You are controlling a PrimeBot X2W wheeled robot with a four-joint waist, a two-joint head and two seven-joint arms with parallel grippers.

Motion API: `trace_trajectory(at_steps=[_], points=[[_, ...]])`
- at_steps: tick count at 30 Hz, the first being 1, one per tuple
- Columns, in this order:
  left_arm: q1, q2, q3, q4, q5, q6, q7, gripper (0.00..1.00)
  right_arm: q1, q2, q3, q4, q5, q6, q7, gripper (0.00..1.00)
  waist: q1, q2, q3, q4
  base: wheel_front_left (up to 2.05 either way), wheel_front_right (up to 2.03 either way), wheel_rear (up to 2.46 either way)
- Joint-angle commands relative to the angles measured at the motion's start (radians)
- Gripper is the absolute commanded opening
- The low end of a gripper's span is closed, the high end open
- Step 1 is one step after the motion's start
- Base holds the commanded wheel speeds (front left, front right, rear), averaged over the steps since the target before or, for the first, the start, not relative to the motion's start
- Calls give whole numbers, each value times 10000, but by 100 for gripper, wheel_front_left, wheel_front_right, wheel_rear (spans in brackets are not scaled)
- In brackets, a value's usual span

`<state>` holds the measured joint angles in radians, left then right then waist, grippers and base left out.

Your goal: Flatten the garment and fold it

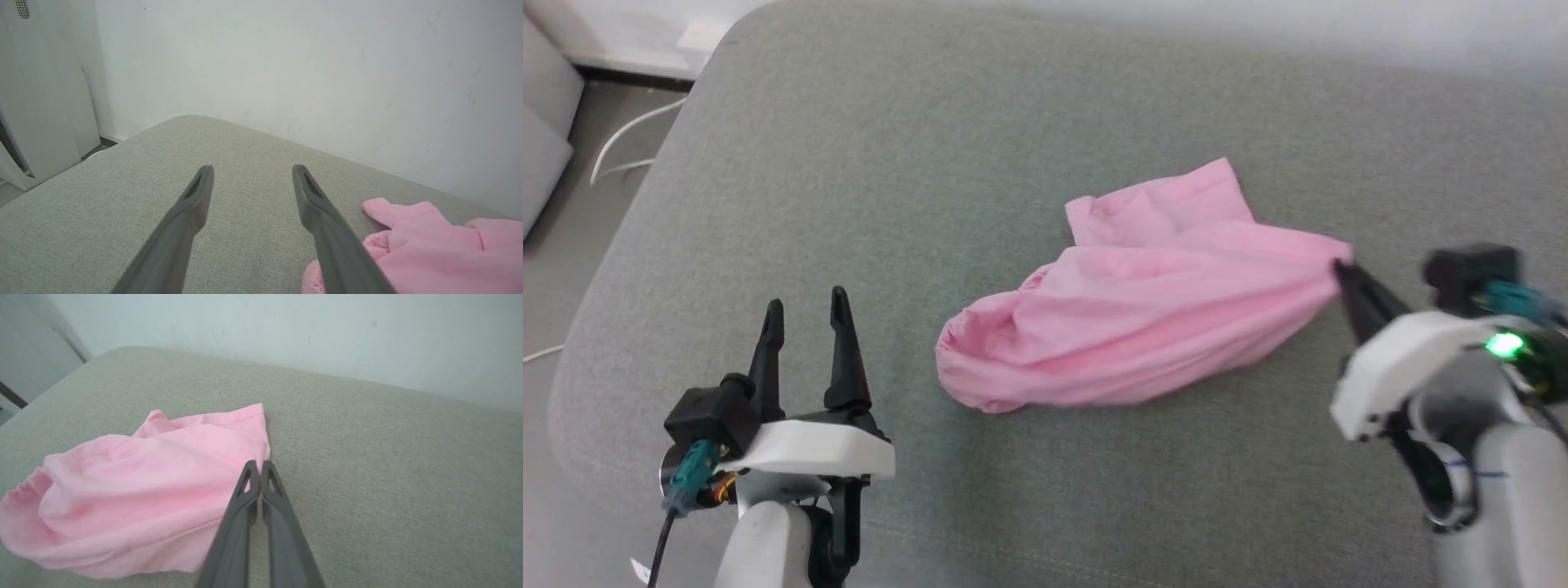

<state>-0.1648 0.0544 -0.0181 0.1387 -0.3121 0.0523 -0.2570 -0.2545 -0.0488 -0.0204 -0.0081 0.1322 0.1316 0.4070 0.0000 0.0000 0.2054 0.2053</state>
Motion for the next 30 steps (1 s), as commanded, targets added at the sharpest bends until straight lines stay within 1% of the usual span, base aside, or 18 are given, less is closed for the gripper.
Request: trace_trajectory(at_steps=[1,4,6,9,11,14,17,18,19,21,22,27,30], points=[[115,-39,42,39,85,-88,-47,100,299,-16,-366,-100,146,-9,-250,0,0,0,-264,-268,0,0,0],[208,-39,61,89,167,-136,-47,100,869,-16,-1491,-168,402,-9,-705,0,0,0,-435,-476,0,0,0],[276,-40,49,158,209,-192,-47,100,1265,-16,-2284,-16,537,-9,-804,0,0,0,-539,-615,0,0,0],[333,-40,47,243,263,-244,-47,100,1784,-15,-3381,466,564,-9,-701,0,0,0,-650,-796,0,0,0],[357,-40,28,269,267,-268,-47,100,2082,-15,-4003,943,500,-9,-441,0,0,0,-698,-912,0,0,0],[384,-40,-12,324,283,-303,-47,100,2392,-15,-4629,1762,437,-9,211,0,0,0,-736,-1072,0,0,0],[404,-40,-27,369,304,-328,-47,100,2451,-15,-4803,2152,431,-9,541,0,0,0,-765,-1221,0,0,0],[412,-40,-25,377,311,-334,-47,100,2446,-15,-4788,2173,398,-9,516,34,0,0,-775,-1273,0,0,0],[428,-41,-48,376,328,-318,-47,100,2438,-15,-4777,2168,384,-9,445,100,0,0,-788,-1324,0,0,0],[468,-41,-84,362,341,-286,-47,100,2403,-15,-4630,1997,318,-9,87,100,0,0,-819,-1408,0,0,0],[484,-41,-88,366,345,-282,-47,100,2381,-15,-4332,1773,256,-9,-242,100,0,0,-830,-1451,0,0,0],[451,-41,-125,281,366,-239,-47,100,2176,-15,-2522,471,-118,-9,-2255,100,0,0,-753,-1580,0,0,0],[292,-41,-194,193,379,-240,-47,100,1727,-15,-1369,135,-308,-9,-2991,100,0,0,-609,-1501,0,0,0]])
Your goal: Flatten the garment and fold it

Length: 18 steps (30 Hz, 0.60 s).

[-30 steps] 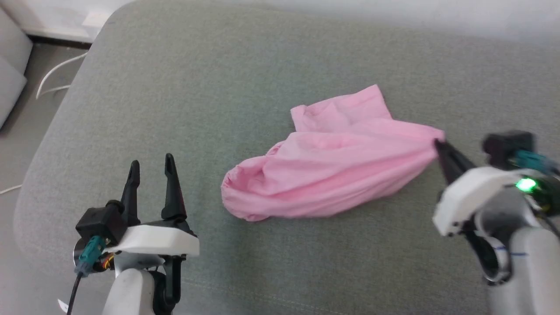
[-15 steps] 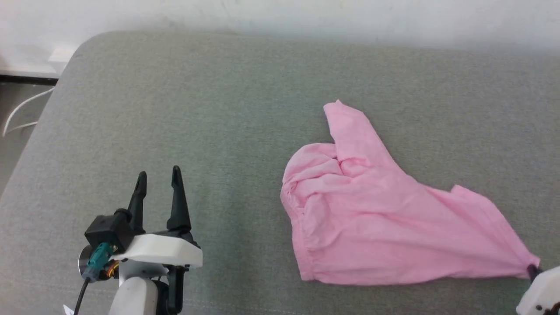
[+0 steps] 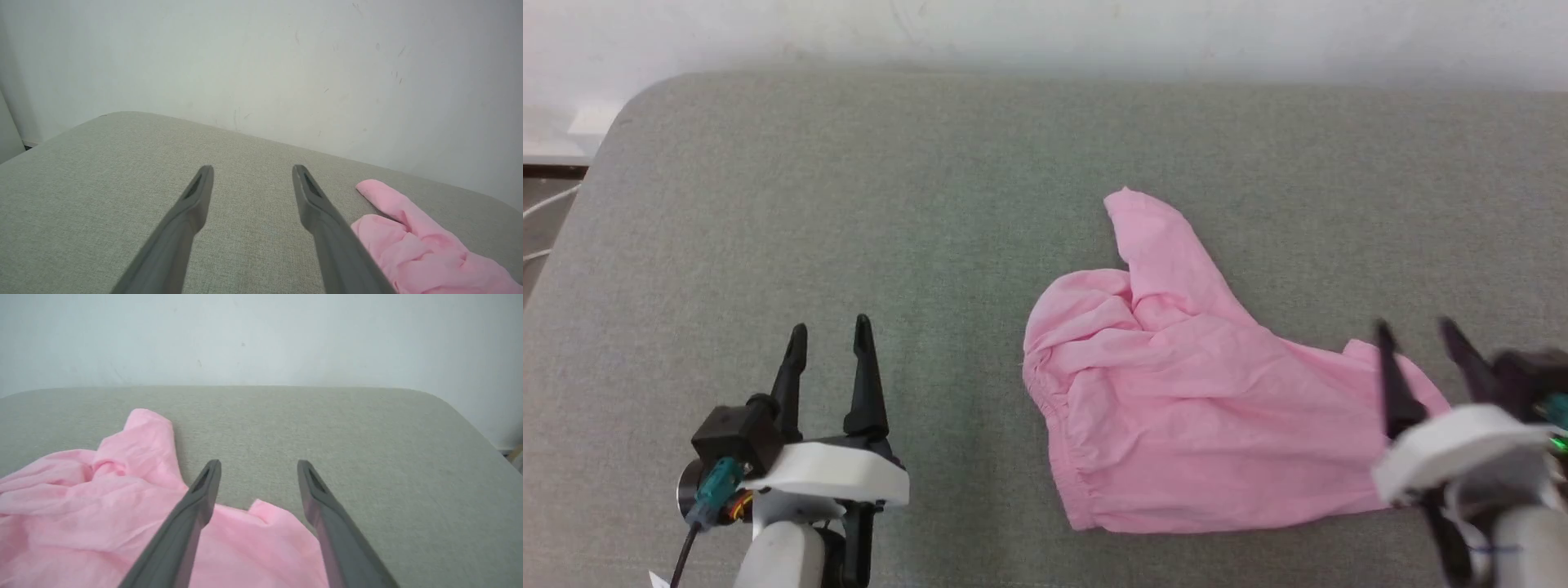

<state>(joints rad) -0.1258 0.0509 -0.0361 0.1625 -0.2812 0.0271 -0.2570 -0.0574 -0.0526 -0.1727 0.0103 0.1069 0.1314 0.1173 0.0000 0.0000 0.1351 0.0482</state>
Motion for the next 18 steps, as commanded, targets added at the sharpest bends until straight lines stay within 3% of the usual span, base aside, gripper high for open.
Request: trace_trajectory(at_steps=[1,8,14,18], points=[[-176,-6,-16,-51,65,-15,-47,100,-451,-7,545,-24,-112,-7,-208,100,0,0,158,129,0,0,0],[-684,-6,-101,-204,-61,-35,-47,100,-2707,-615,2679,1721,49,-7,241,100,0,0,824,733,0,0,0],[-994,-7,-368,-295,-282,91,-47,100,-4680,-776,3122,4431,418,-7,2096,100,0,0,1398,1344,0,0,0],[-1054,-7,-513,-371,-410,196,-47,100,-5342,-862,3335,5503,551,-7,3302,100,0,0,1617,1568,0,0,0]])
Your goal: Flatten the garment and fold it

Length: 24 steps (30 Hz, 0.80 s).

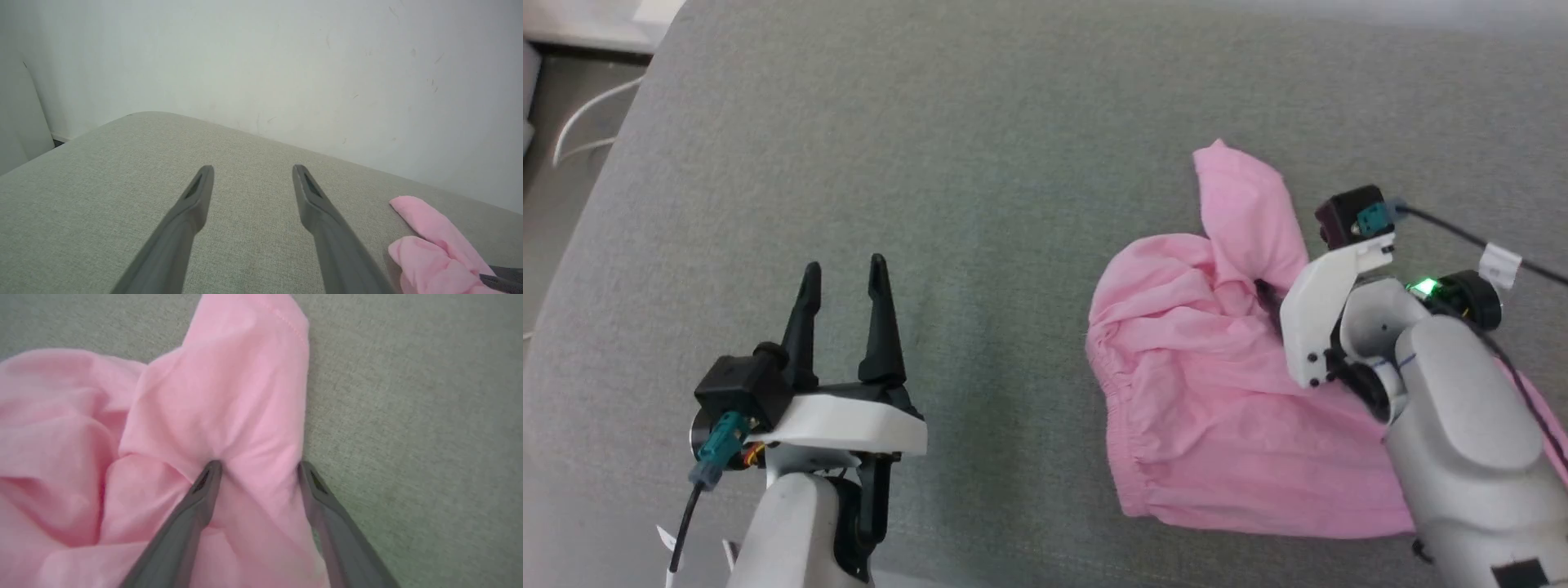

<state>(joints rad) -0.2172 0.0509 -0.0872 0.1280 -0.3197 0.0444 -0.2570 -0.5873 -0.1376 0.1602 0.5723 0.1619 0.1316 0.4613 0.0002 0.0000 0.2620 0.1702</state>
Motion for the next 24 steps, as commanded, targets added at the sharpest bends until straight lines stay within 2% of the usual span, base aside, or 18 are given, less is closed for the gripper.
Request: trace_trajectory(at_steps=[1,2,3,4,5,8,10,16,20,21,22,23,24], points=[[-151,-7,-42,-58,-59,56,-47,100,-222,-43,-12,157,65,-9,165,100,-2,0,402,403,0,0,0],[-174,-7,-60,-69,-88,73,-47,100,-383,-104,-61,431,32,-9,497,100,-2,0,453,444,0,0,0],[-198,-7,-77,-73,-109,86,-47,100,-522,-153,-41,676,-18,-9,836,61,-2,0,496,478,0,0,0],[-218,-7,-87,-74,-135,100,-47,100,-646,-139,-59,864,77,-9,1102,34,-2,0,529,500,0,0,0],[-236,-7,-95,-81,-152,114,-47,100,-771,-107,-108,968,209,-9,1234,0,-2,0,564,515,0,0,0],[-282,-7,-102,-106,-186,144,-47,100,-1191,-221,-257,1052,359,-9,1047,0,-2,0,652,516,0,0,0],[-301,-7,-138,-155,-195,192,-47,100,-1511,-289,-771,1059,295,-9,471,0,-2,0,704,476,0,0,0],[-506,-7,-248,-152,-180,158,-47,100,-2559,-301,-3740,1482,-1204,-9,-1725,0,-2,0,842,345,0,0,0],[-622,-7,-313,-128,-130,112,-47,100,-3044,7,-5420,2004,-2230,-9,-2317,0,-2,0,887,265,0,0,0],[-634,-7,-313,-126,-111,104,-47,100,-3125,107,-5649,2132,-2351,-9,-2379,27,-2,0,884,222,0,0,0],[-641,-7,-313,-119,-95,87,-47,100,-3176,192,-5787,2254,-2437,-9,-2426,91,-2,0,872,174,0,0,0],[-642,-7,-313,-106,-66,63,-47,100,-3204,260,-5879,2348,-2486,-9,-2511,100,-2,0,853,119,0,0,0],[-639,-7,-316,-87,-37,33,-47,100,-3195,314,-5889,2421,-2515,-9,-2631,100,-2,0,821,59,0,0,0]])
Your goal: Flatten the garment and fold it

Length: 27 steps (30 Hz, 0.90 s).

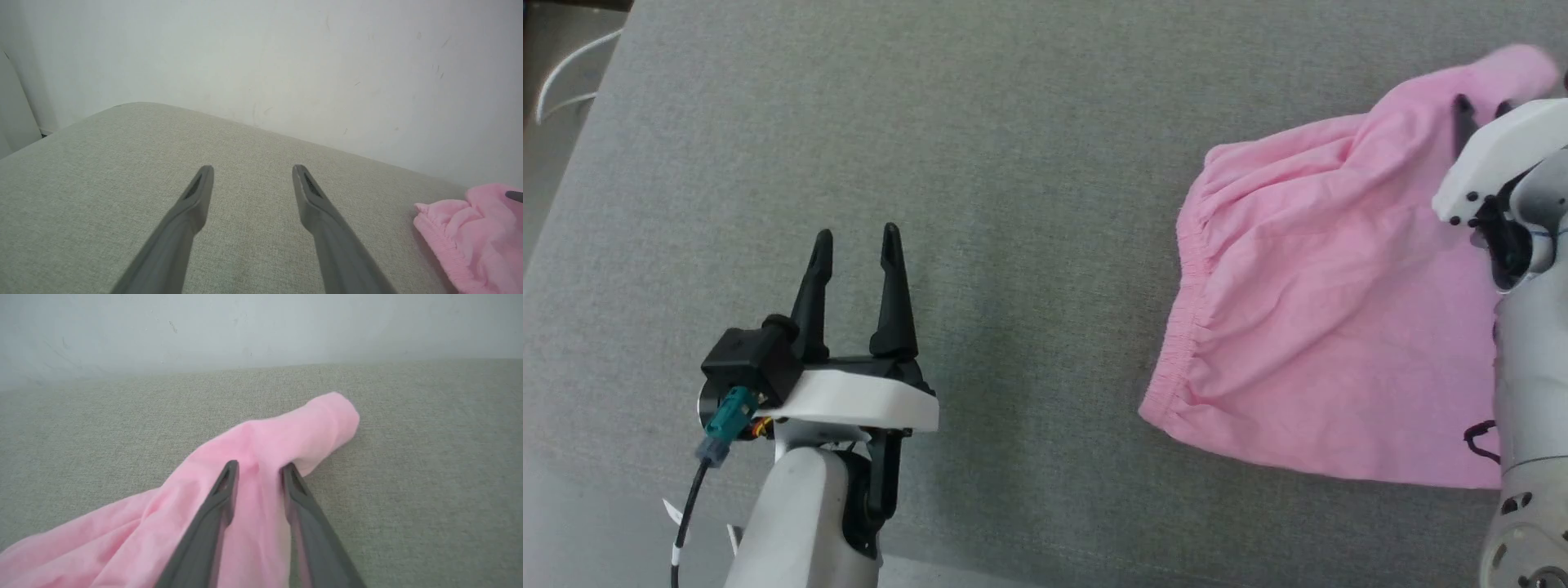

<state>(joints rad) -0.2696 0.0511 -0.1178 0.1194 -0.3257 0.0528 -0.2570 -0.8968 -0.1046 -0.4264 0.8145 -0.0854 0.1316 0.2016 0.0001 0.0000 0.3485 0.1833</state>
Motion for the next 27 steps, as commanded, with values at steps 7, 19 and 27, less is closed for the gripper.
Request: trace_trajectory(at_steps=[7,19,27], points=[[79,-9,-115,256,339,-402,-47,100,1006,236,1294,-352,1108,-9,-1721,100,-1,0,-708,-632,0,0,0],[680,248,-2367,1310,936,-1714,486,100,5999,132,2813,-4657,2995,-9,-3549,100,-1,0,-2170,-1790,0,0,0],[723,949,-4017,1679,204,-1830,1852,100,8042,531,2392,-6469,3806,-9,-2823,100,-1,0,-2285,-2515,0,0,0]])
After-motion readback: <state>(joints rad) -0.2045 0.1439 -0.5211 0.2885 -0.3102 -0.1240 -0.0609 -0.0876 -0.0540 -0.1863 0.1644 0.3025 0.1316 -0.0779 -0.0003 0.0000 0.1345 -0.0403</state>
